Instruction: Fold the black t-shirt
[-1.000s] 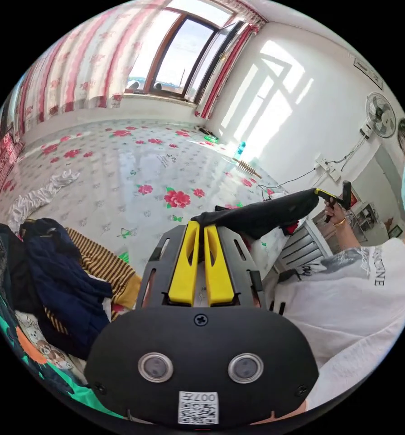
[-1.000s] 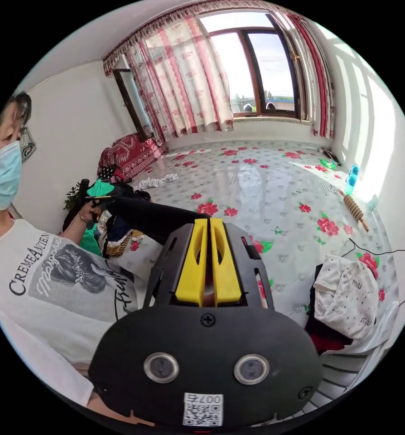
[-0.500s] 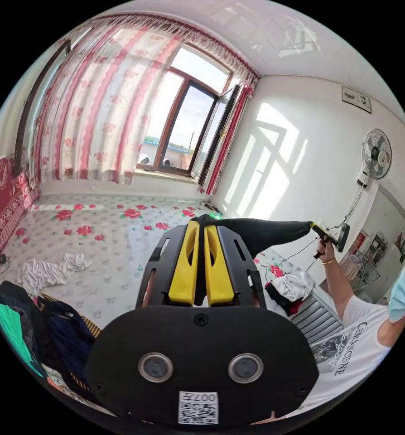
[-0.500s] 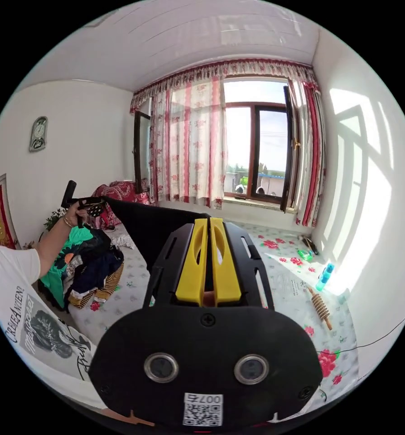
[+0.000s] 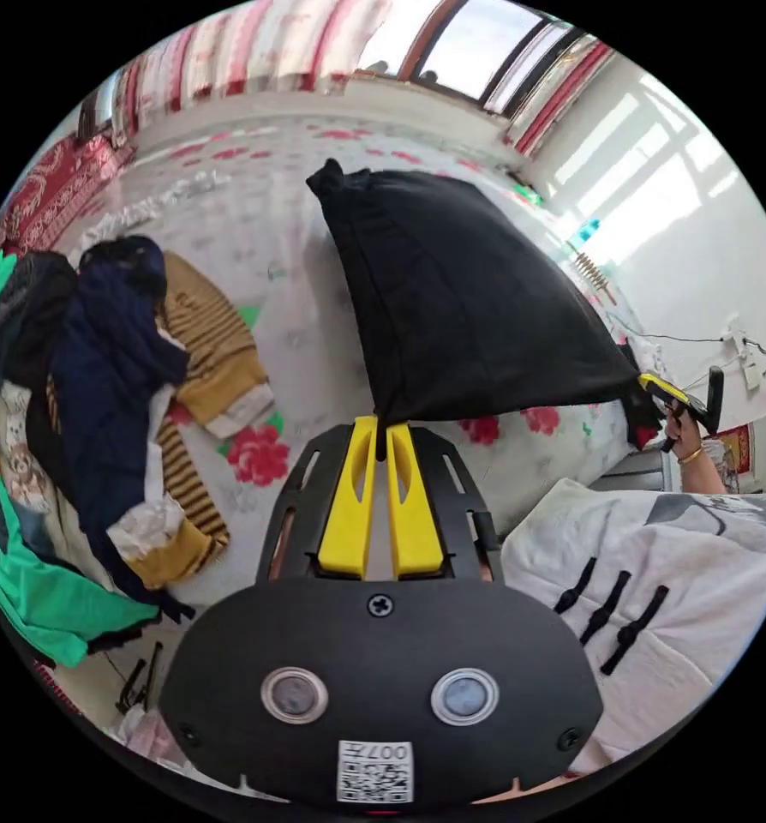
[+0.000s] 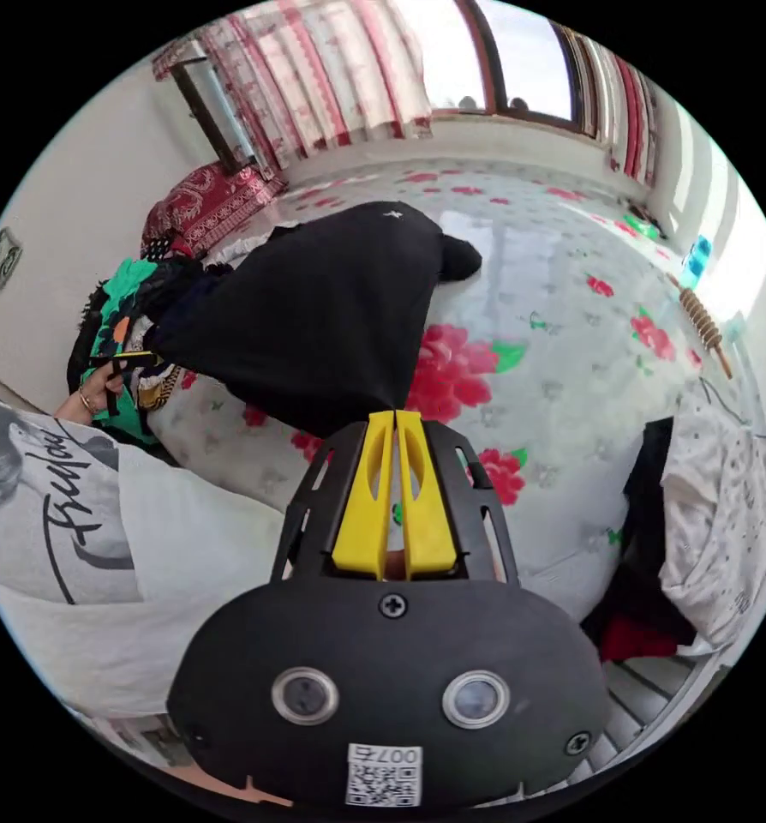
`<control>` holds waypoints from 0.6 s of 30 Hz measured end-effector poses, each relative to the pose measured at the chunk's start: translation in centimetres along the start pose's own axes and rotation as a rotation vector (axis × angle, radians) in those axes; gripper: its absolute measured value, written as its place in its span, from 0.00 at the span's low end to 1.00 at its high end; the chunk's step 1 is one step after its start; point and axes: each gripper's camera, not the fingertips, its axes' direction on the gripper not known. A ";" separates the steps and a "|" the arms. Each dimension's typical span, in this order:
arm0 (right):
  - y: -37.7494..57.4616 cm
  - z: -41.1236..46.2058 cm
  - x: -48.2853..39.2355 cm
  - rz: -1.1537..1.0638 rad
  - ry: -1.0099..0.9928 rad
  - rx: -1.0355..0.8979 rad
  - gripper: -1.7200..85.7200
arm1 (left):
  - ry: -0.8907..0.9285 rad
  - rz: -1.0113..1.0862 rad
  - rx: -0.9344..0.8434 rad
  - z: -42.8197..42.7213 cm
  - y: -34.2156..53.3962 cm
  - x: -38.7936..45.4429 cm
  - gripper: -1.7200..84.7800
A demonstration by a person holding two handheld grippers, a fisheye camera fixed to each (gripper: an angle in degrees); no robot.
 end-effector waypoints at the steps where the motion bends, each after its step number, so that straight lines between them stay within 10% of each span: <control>1: 0.6 2.2 0.2 0.014 0.005 -0.063 0.02 | 0.008 -0.023 -0.058 1.8 0.6 -0.1 0.01; 18: 1.8 7.5 2.8 0.044 -0.036 -0.224 0.03 | 0.073 -0.098 -0.111 5.5 5.7 -0.5 0.01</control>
